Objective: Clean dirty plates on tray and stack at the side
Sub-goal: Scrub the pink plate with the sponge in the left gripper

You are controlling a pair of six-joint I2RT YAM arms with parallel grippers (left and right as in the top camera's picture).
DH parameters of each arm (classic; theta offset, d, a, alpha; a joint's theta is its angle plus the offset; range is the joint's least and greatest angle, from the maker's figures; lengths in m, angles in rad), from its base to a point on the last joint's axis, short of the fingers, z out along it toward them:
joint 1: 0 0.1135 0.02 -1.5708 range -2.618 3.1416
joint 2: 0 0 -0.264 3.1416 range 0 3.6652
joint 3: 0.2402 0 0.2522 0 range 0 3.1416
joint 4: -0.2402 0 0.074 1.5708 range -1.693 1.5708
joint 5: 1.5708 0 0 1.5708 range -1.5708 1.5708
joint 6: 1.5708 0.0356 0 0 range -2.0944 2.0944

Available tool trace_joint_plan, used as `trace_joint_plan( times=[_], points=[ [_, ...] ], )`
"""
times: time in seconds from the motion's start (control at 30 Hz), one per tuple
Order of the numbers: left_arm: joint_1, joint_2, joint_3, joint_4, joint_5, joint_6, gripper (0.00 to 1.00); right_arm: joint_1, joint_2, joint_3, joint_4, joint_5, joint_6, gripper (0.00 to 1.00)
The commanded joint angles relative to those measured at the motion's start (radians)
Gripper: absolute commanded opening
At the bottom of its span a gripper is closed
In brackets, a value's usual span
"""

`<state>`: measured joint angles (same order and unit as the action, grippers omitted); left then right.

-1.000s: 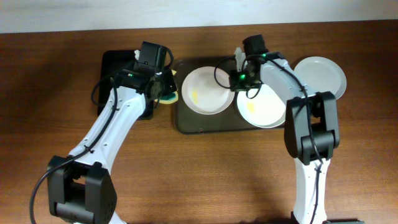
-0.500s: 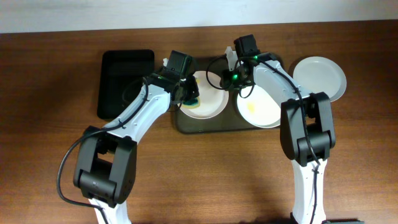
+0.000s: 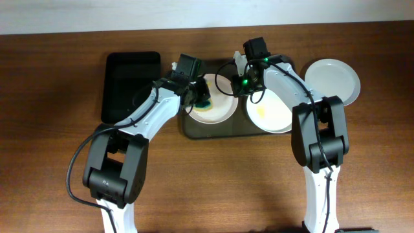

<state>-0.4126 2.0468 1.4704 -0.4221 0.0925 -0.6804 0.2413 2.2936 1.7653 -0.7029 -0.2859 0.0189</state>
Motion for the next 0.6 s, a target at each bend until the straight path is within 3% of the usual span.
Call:
trace_joint_plan(
  times=[0.0, 0.37, 0.57],
  points=[
    [-0.031, 0.039, 0.004, 0.059, 0.024, -0.057, 0.0, 0.001, -0.017, 0.007, -0.01, 0.02, 0.023, 0.04],
    [-0.041, 0.164, 0.004, 0.106, 0.03, -0.093, 0.0, 0.001, -0.017, 0.007, -0.02, 0.02, 0.023, 0.04],
    [-0.041, 0.163, 0.004, 0.026, -0.264, 0.022, 0.0, 0.001, -0.017, 0.007, -0.02, 0.021, 0.023, 0.04]
  ],
)
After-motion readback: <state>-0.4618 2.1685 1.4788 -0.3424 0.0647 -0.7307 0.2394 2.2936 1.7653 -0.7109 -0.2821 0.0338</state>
